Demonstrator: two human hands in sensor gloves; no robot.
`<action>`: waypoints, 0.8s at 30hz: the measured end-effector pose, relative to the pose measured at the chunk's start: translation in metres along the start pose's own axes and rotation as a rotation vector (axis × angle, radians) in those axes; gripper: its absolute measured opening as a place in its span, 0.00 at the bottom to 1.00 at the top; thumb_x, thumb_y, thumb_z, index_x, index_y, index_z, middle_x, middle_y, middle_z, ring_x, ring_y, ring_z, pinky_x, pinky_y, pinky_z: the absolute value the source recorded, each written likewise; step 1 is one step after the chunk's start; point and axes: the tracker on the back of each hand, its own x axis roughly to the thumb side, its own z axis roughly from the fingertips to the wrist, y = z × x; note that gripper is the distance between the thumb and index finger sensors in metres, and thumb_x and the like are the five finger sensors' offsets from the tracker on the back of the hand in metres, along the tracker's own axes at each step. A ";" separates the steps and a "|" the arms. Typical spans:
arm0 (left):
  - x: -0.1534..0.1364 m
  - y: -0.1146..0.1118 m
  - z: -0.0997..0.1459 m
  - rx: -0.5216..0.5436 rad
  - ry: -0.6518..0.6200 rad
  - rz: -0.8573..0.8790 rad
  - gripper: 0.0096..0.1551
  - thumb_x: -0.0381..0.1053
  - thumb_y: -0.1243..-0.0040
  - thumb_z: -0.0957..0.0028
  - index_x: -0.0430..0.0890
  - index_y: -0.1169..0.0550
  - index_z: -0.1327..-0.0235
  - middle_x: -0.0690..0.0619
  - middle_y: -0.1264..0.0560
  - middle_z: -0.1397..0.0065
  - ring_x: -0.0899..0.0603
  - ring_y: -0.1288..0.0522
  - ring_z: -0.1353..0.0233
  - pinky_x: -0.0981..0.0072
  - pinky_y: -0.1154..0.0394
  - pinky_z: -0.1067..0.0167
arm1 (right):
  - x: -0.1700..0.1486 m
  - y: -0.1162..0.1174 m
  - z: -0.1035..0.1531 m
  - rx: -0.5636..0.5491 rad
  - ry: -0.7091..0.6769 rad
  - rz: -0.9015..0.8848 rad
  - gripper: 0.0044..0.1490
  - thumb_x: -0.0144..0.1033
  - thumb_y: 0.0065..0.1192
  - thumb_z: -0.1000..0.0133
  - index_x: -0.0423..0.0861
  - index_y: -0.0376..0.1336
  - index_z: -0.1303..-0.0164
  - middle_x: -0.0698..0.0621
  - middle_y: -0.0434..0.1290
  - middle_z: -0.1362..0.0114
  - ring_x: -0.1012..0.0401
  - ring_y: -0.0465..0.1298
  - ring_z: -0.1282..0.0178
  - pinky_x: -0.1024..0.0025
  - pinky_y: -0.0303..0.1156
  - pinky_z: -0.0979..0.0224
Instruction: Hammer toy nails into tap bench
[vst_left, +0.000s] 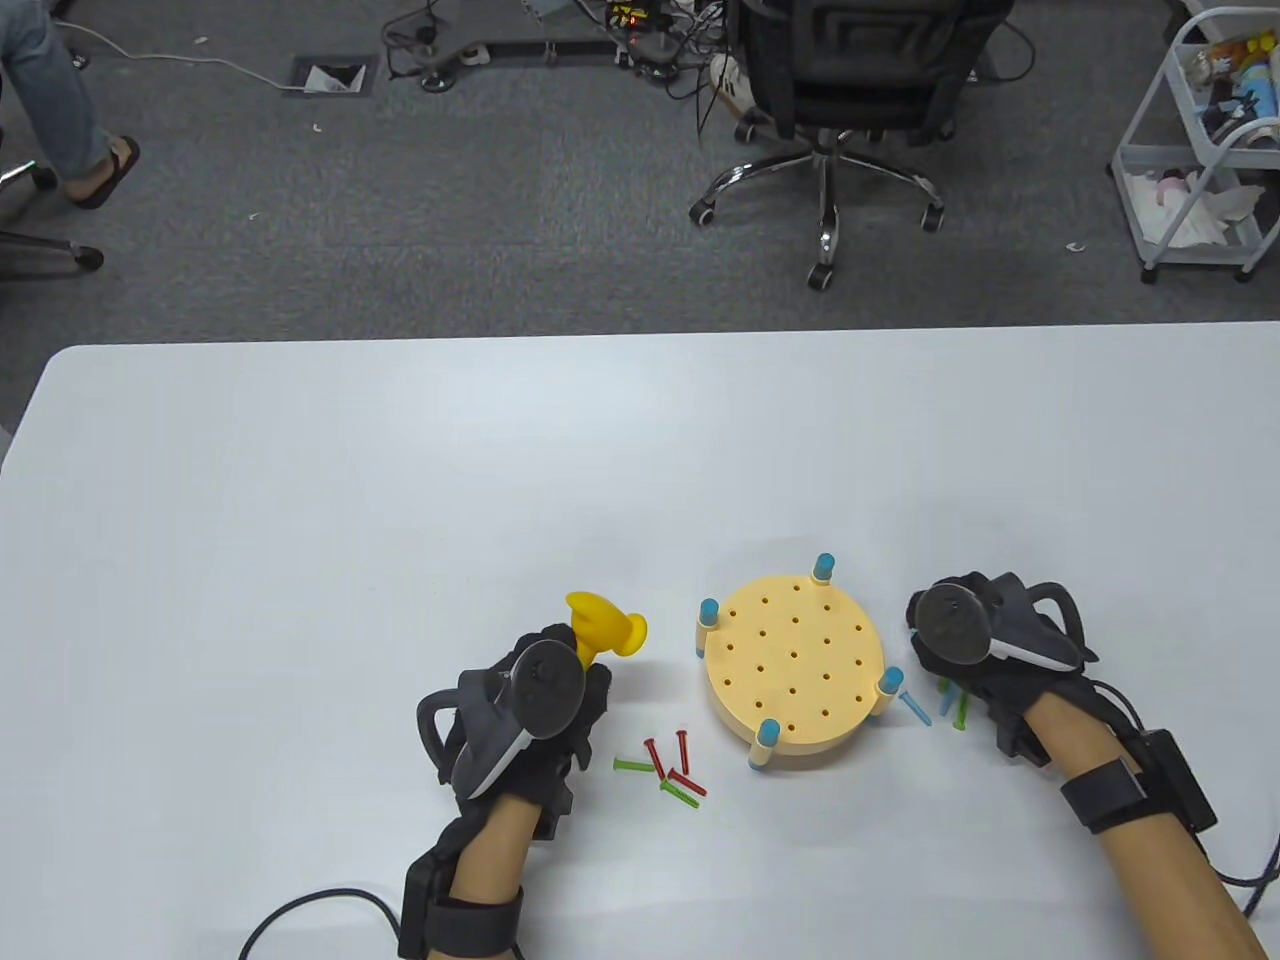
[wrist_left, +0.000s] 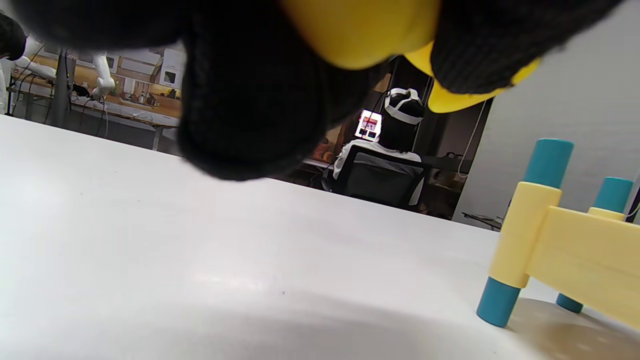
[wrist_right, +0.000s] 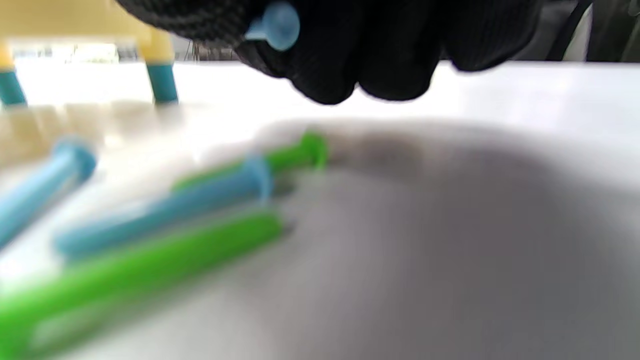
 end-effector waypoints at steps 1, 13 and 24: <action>0.002 0.000 0.000 0.001 -0.009 0.000 0.30 0.62 0.37 0.60 0.51 0.26 0.46 0.46 0.17 0.54 0.45 0.14 0.64 0.59 0.21 0.71 | -0.003 -0.009 0.004 -0.044 0.011 -0.024 0.26 0.46 0.45 0.49 0.48 0.59 0.44 0.48 0.73 0.37 0.47 0.77 0.37 0.45 0.70 0.31; 0.020 0.003 0.008 0.088 -0.122 0.071 0.31 0.64 0.39 0.61 0.52 0.26 0.46 0.49 0.14 0.59 0.46 0.14 0.72 0.60 0.21 0.77 | 0.025 -0.098 0.067 -0.378 -0.034 -0.154 0.26 0.46 0.55 0.49 0.47 0.65 0.43 0.53 0.80 0.55 0.60 0.85 0.63 0.59 0.80 0.48; 0.036 0.006 0.016 0.134 -0.201 -0.005 0.31 0.64 0.39 0.60 0.53 0.26 0.46 0.49 0.15 0.58 0.46 0.15 0.72 0.60 0.21 0.76 | 0.090 -0.085 0.057 -0.362 -0.147 -0.207 0.25 0.51 0.58 0.52 0.48 0.71 0.52 0.57 0.80 0.71 0.63 0.82 0.78 0.63 0.81 0.58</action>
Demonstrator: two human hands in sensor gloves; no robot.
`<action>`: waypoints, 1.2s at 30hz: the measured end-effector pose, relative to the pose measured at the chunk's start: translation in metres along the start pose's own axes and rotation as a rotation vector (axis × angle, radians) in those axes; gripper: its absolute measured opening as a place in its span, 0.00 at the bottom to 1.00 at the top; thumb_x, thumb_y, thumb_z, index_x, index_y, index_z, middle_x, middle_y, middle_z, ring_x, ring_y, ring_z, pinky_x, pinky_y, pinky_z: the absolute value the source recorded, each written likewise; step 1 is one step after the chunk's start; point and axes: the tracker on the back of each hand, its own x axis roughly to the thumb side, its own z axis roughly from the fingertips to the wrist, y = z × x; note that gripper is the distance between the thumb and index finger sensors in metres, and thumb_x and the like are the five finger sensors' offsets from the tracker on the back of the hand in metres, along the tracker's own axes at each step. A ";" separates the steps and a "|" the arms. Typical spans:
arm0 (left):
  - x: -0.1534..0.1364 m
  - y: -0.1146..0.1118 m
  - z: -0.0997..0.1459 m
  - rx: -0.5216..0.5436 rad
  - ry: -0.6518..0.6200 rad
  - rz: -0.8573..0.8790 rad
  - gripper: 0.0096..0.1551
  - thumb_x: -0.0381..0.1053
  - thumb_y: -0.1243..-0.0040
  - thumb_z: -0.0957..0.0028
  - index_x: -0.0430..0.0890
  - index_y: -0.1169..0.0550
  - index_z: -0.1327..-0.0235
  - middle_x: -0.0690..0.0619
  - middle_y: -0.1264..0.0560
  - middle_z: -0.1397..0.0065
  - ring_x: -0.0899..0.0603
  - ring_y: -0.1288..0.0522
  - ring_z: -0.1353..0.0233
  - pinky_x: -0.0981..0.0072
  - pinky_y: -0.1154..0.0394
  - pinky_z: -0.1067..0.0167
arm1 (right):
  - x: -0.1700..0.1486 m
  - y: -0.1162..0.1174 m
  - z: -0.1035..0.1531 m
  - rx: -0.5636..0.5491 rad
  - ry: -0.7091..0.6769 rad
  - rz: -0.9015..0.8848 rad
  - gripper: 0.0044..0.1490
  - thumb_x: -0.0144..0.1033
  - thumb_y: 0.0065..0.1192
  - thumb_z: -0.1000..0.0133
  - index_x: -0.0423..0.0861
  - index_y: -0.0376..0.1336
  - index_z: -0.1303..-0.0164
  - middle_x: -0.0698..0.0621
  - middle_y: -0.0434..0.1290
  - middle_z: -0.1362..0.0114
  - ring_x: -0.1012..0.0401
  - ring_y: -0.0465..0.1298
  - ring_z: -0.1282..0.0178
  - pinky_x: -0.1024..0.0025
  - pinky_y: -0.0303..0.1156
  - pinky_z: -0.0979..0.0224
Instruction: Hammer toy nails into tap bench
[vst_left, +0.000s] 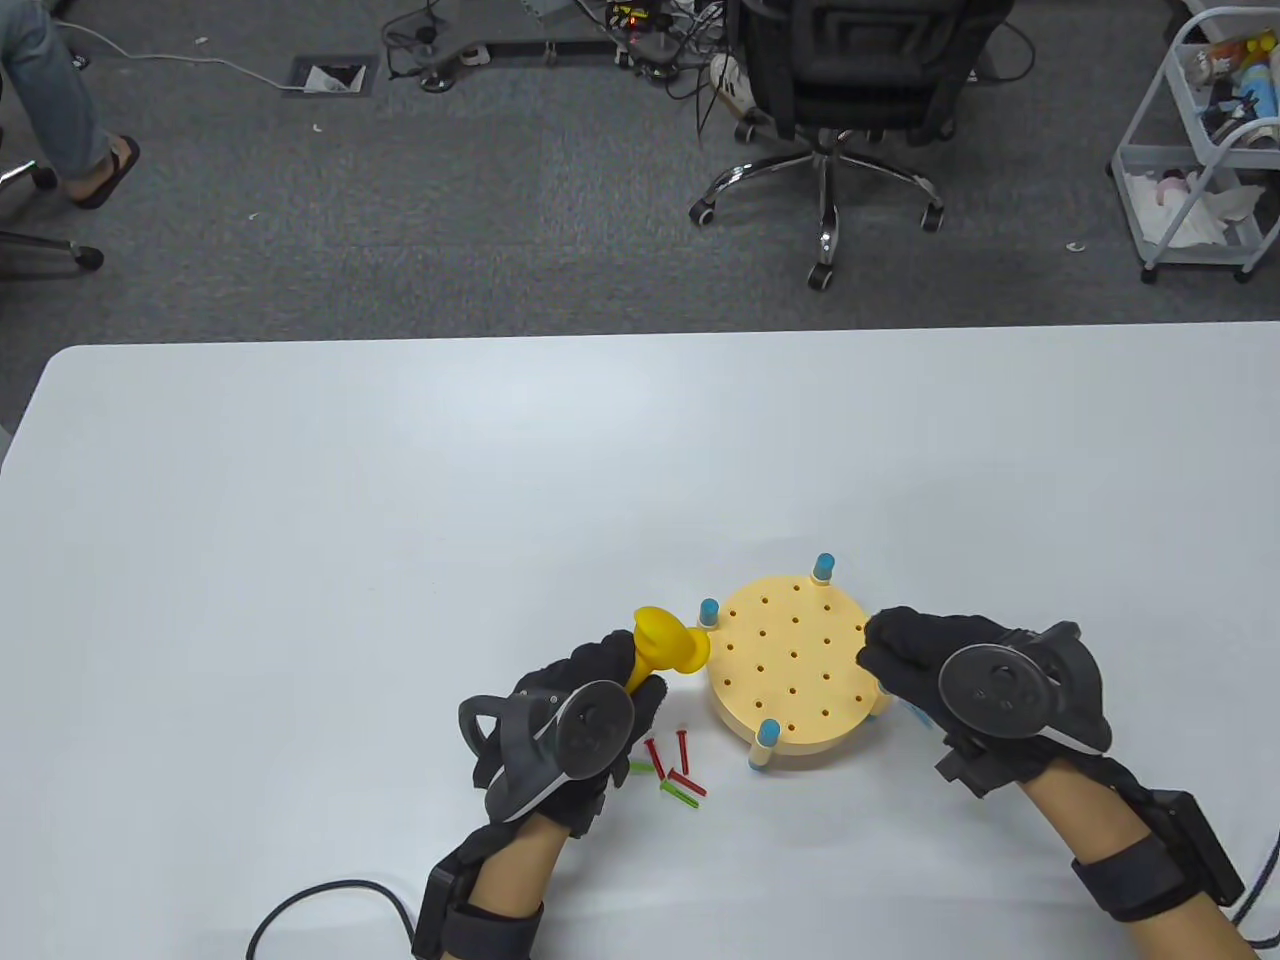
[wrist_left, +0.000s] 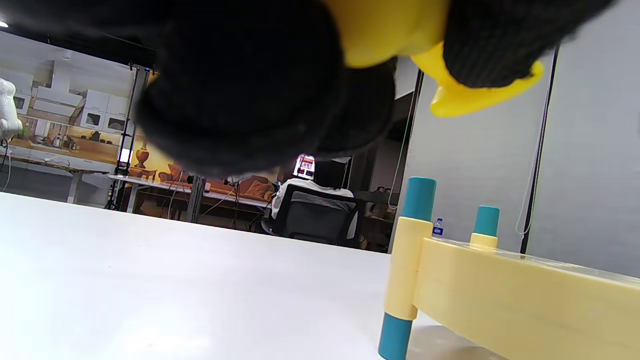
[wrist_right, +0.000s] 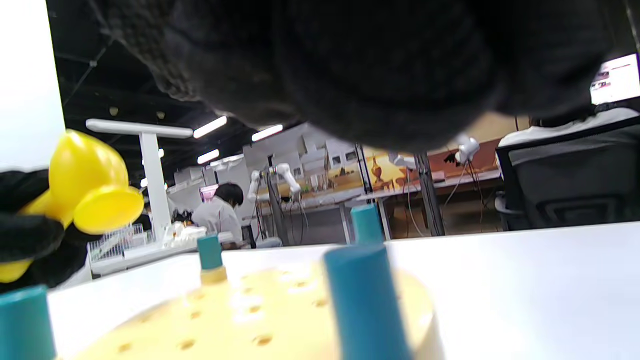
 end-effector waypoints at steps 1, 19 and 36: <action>-0.001 0.000 0.000 -0.002 0.004 0.003 0.31 0.64 0.39 0.60 0.52 0.26 0.46 0.49 0.15 0.58 0.46 0.15 0.72 0.60 0.21 0.76 | 0.007 0.006 -0.003 0.040 -0.018 0.043 0.25 0.51 0.57 0.51 0.48 0.70 0.52 0.57 0.80 0.70 0.63 0.82 0.76 0.62 0.80 0.57; -0.010 0.006 -0.002 -0.003 0.027 0.016 0.31 0.64 0.39 0.60 0.52 0.26 0.46 0.49 0.15 0.58 0.46 0.15 0.73 0.60 0.21 0.76 | 0.060 0.047 -0.047 0.401 -0.094 0.270 0.27 0.46 0.61 0.51 0.46 0.68 0.44 0.55 0.82 0.59 0.58 0.83 0.64 0.58 0.78 0.47; -0.017 0.006 -0.003 -0.015 0.051 0.031 0.31 0.64 0.39 0.60 0.51 0.26 0.45 0.49 0.15 0.58 0.46 0.15 0.73 0.60 0.22 0.76 | 0.062 0.071 -0.057 0.509 -0.064 0.352 0.30 0.56 0.58 0.58 0.47 0.70 0.56 0.61 0.83 0.76 0.63 0.84 0.84 0.67 0.82 0.66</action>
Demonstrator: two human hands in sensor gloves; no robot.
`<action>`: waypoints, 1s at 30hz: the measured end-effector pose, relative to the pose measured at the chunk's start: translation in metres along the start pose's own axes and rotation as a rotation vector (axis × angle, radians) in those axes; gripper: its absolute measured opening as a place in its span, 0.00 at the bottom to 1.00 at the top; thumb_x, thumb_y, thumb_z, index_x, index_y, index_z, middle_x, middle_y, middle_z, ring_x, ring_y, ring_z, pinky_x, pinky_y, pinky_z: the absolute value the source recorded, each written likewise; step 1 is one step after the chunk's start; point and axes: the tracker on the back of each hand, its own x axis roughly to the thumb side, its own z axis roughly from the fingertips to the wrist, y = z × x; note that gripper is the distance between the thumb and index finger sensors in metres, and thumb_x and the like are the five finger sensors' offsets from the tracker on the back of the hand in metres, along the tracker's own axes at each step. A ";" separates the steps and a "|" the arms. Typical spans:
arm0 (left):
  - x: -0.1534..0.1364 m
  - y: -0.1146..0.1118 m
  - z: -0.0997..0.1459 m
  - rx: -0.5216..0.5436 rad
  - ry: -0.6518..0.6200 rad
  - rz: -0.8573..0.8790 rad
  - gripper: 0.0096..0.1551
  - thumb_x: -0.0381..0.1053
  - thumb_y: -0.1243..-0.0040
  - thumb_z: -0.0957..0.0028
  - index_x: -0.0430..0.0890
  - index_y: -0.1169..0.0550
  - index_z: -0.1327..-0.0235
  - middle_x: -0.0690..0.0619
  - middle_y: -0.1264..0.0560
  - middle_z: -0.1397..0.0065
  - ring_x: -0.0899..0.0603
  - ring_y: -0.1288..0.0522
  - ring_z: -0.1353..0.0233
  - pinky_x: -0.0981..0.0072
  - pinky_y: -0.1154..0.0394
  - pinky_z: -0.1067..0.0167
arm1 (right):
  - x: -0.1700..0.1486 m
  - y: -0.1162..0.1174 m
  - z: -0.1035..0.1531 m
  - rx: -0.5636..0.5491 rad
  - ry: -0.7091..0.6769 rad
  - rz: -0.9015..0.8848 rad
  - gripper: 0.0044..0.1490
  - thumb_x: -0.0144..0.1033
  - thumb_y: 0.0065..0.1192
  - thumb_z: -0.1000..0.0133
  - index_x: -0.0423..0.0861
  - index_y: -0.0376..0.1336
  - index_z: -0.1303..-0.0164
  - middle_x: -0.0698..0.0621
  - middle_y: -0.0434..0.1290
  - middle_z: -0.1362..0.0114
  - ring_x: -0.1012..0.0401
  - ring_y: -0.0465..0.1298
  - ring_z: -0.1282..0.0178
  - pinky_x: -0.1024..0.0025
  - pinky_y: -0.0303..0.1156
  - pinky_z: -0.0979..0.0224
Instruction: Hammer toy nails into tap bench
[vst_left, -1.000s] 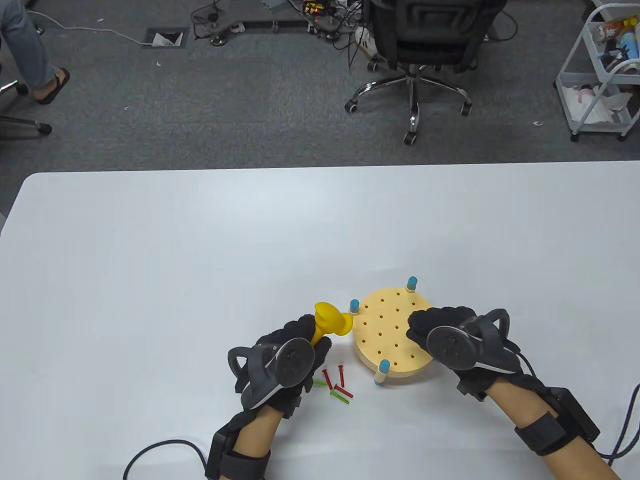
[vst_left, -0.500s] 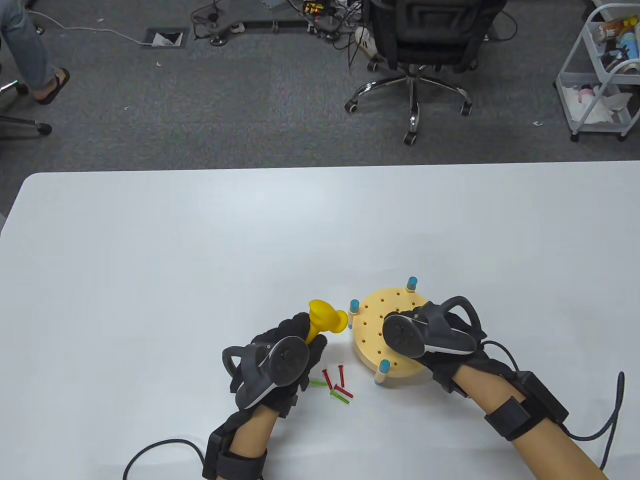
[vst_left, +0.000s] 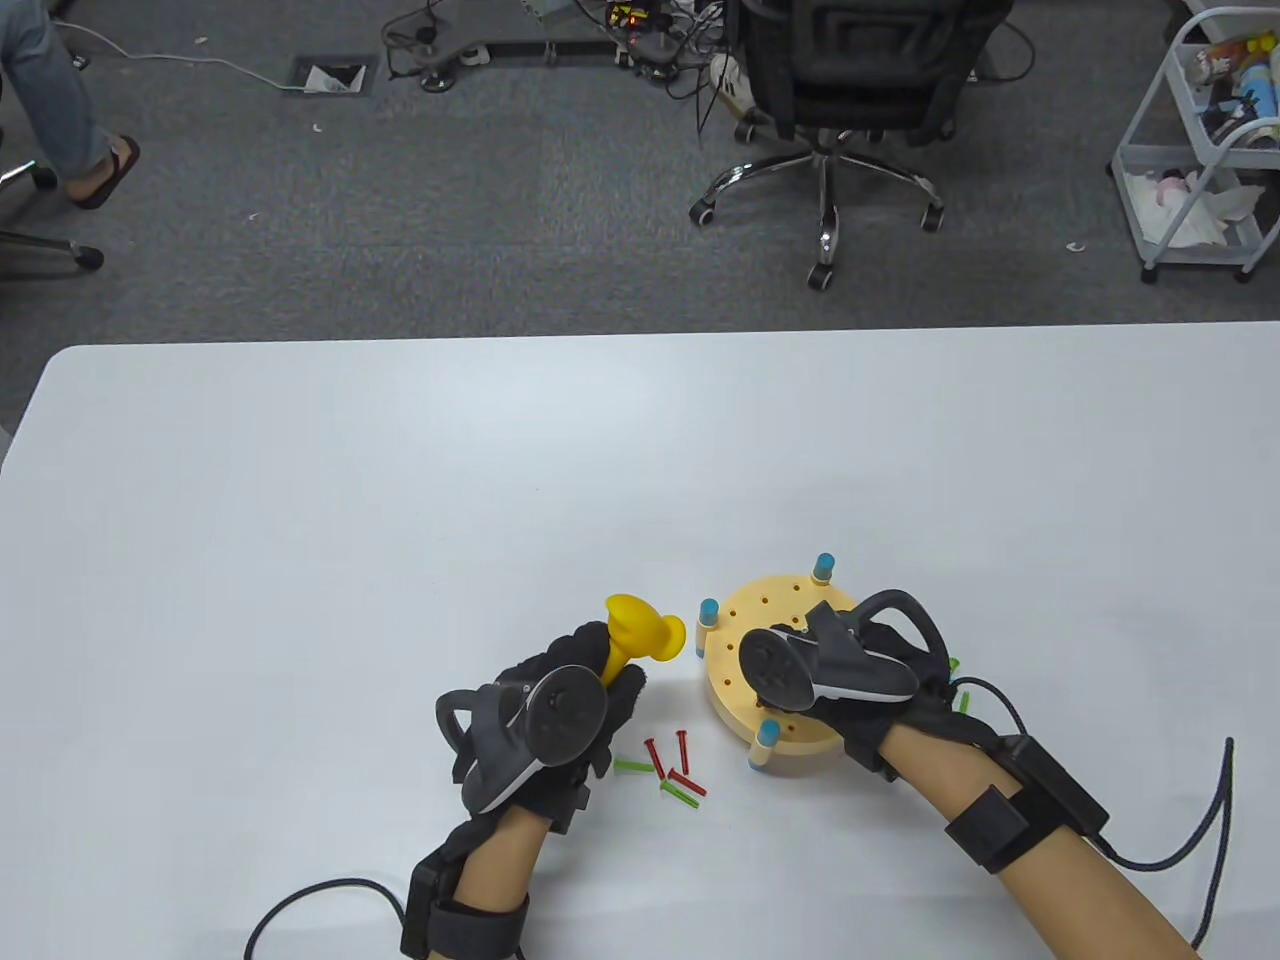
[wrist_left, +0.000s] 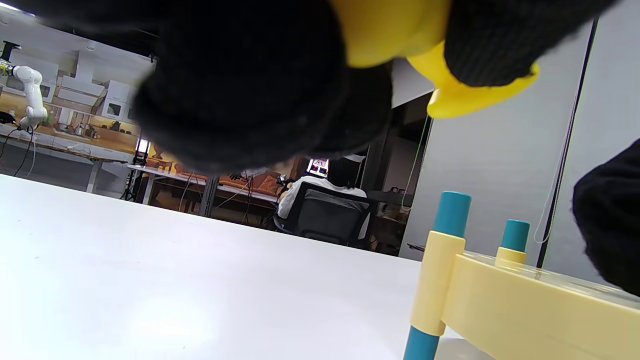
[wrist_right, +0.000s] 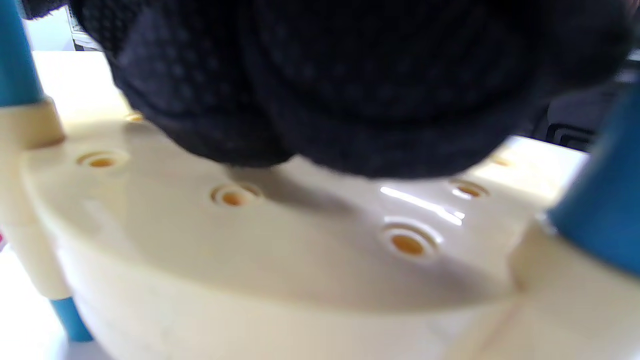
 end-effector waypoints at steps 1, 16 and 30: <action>0.000 0.000 0.000 -0.001 0.000 0.000 0.31 0.64 0.39 0.60 0.51 0.26 0.45 0.49 0.15 0.58 0.47 0.15 0.73 0.60 0.22 0.76 | 0.000 0.000 -0.001 0.007 0.005 -0.002 0.30 0.57 0.57 0.58 0.47 0.70 0.57 0.62 0.83 0.77 0.63 0.84 0.85 0.67 0.82 0.66; 0.003 -0.002 0.000 -0.020 -0.015 -0.010 0.32 0.64 0.40 0.60 0.51 0.26 0.45 0.49 0.15 0.58 0.47 0.15 0.73 0.60 0.22 0.76 | 0.013 0.005 0.006 -0.065 0.052 0.128 0.32 0.61 0.52 0.57 0.50 0.69 0.55 0.62 0.82 0.74 0.63 0.84 0.81 0.66 0.81 0.64; 0.018 -0.006 0.004 -0.025 -0.073 -0.019 0.32 0.64 0.40 0.60 0.51 0.26 0.45 0.49 0.15 0.58 0.47 0.15 0.73 0.60 0.21 0.76 | -0.068 0.001 0.085 -0.275 0.131 -0.198 0.45 0.61 0.50 0.52 0.47 0.58 0.29 0.47 0.75 0.37 0.48 0.79 0.43 0.53 0.73 0.38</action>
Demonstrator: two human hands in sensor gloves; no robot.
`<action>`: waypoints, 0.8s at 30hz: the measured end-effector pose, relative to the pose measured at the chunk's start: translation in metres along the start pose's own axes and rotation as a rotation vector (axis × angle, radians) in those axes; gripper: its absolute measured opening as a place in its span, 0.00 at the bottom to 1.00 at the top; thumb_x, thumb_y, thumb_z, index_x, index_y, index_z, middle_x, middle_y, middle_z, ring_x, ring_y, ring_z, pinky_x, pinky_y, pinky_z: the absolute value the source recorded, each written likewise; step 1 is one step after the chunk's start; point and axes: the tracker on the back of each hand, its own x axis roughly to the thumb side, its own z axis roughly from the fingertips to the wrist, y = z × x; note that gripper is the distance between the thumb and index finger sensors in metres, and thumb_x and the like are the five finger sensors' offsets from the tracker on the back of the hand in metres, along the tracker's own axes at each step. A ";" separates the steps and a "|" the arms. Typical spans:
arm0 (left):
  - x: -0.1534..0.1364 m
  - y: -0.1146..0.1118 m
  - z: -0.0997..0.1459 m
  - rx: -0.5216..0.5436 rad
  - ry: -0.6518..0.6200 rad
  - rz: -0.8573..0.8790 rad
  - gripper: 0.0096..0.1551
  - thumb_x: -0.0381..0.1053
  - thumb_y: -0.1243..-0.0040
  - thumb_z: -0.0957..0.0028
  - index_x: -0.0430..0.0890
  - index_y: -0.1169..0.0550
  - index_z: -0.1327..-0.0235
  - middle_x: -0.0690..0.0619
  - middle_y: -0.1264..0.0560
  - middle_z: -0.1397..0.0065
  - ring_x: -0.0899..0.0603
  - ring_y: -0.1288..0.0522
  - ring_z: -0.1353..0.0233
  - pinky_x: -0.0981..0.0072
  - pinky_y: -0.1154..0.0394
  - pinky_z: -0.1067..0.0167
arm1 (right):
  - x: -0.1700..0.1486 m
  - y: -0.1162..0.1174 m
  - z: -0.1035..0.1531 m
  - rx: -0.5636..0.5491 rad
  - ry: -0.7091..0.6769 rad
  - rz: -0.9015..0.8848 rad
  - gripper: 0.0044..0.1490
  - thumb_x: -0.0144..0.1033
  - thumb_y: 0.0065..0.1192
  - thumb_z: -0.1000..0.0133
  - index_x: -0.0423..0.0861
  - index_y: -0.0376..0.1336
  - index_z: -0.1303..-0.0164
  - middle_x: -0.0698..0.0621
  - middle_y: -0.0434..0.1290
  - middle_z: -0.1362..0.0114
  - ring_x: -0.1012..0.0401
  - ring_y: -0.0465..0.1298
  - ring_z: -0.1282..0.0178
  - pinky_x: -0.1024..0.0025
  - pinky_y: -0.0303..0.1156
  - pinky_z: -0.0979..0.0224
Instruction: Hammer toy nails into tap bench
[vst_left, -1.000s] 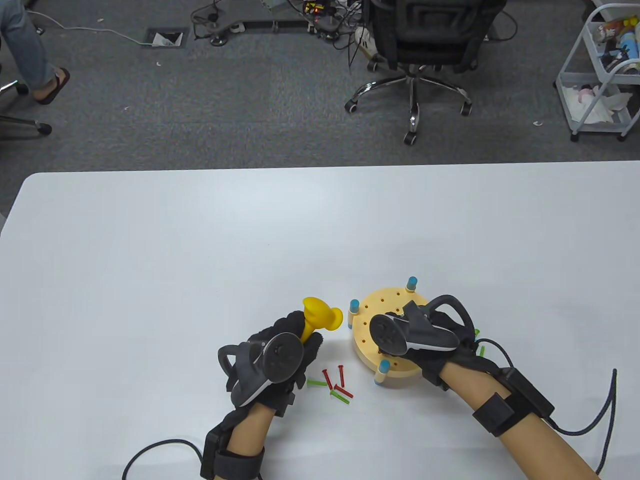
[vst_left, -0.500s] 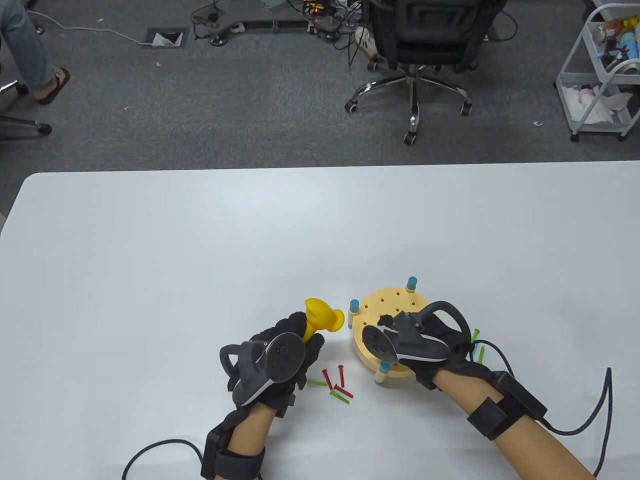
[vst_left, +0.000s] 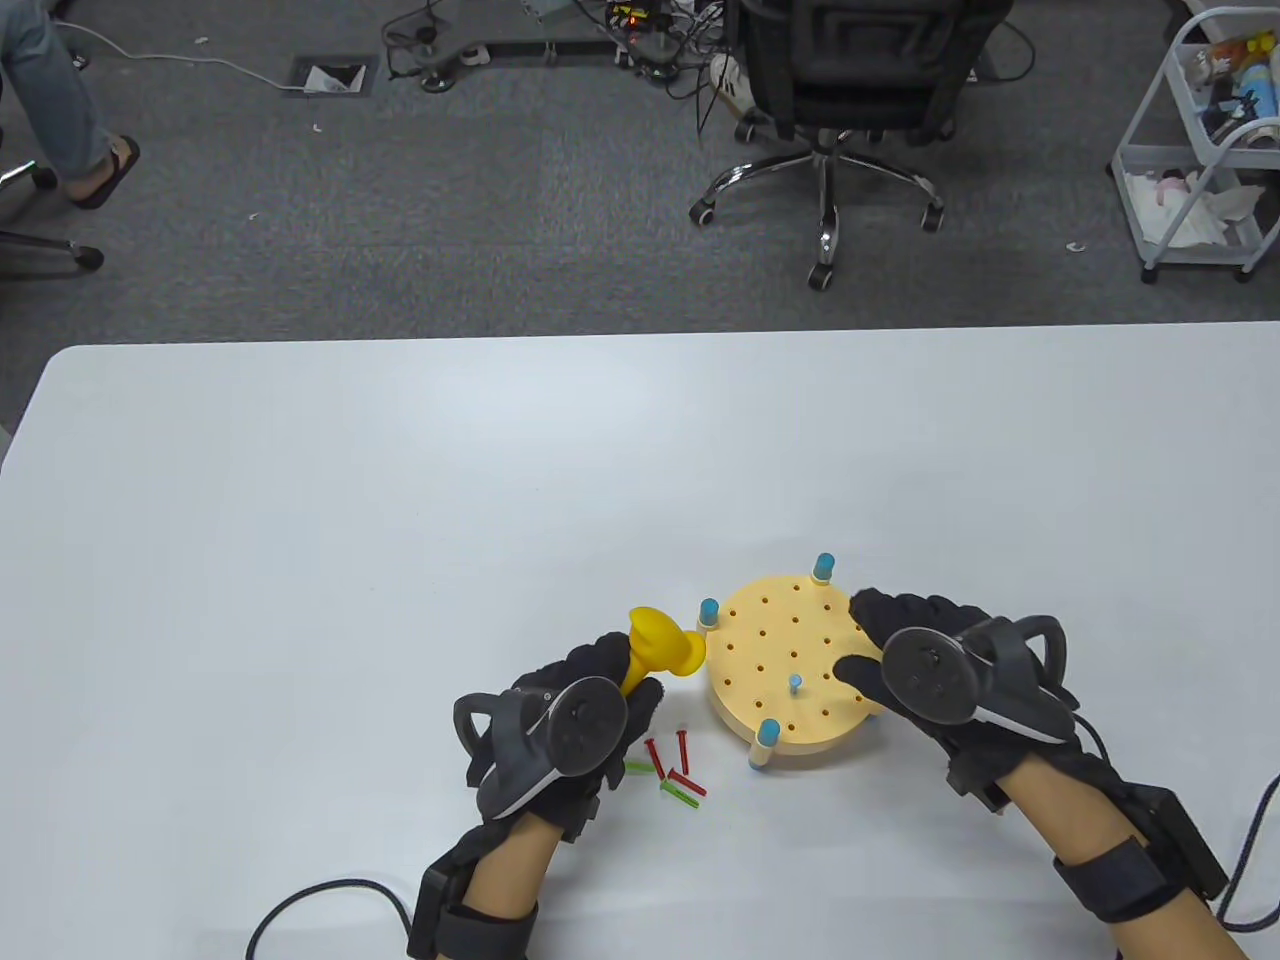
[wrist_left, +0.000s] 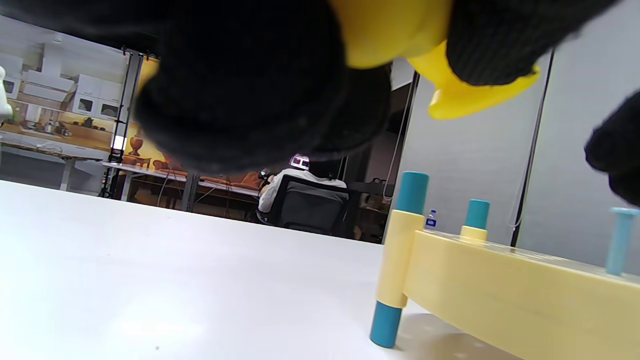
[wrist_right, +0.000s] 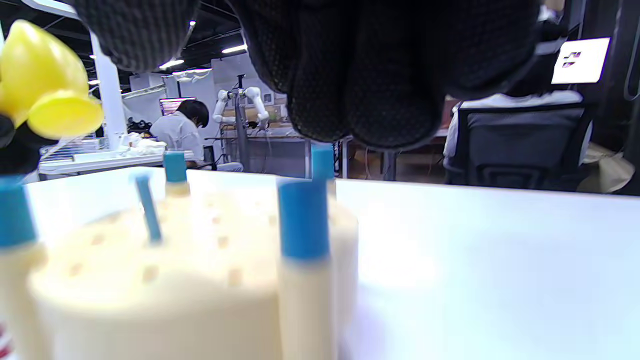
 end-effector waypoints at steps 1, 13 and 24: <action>0.002 -0.001 0.000 -0.001 -0.007 0.000 0.32 0.65 0.40 0.60 0.51 0.26 0.45 0.49 0.15 0.58 0.47 0.15 0.73 0.60 0.21 0.76 | -0.003 0.007 0.005 -0.004 -0.004 0.005 0.45 0.61 0.51 0.52 0.47 0.58 0.29 0.47 0.74 0.36 0.49 0.79 0.43 0.53 0.73 0.38; 0.055 0.002 -0.006 -0.005 -0.142 -0.123 0.32 0.65 0.40 0.60 0.51 0.26 0.44 0.48 0.15 0.57 0.46 0.15 0.70 0.59 0.21 0.74 | -0.023 0.060 0.019 -0.184 0.006 -0.093 0.36 0.52 0.53 0.49 0.47 0.59 0.33 0.47 0.73 0.37 0.51 0.79 0.44 0.55 0.74 0.39; 0.108 -0.017 -0.033 -0.237 -0.323 -0.485 0.38 0.62 0.46 0.57 0.49 0.37 0.33 0.49 0.19 0.48 0.46 0.15 0.62 0.57 0.21 0.65 | -0.024 0.067 0.018 -0.209 0.006 -0.110 0.35 0.53 0.52 0.49 0.47 0.60 0.35 0.45 0.72 0.38 0.51 0.79 0.46 0.55 0.74 0.40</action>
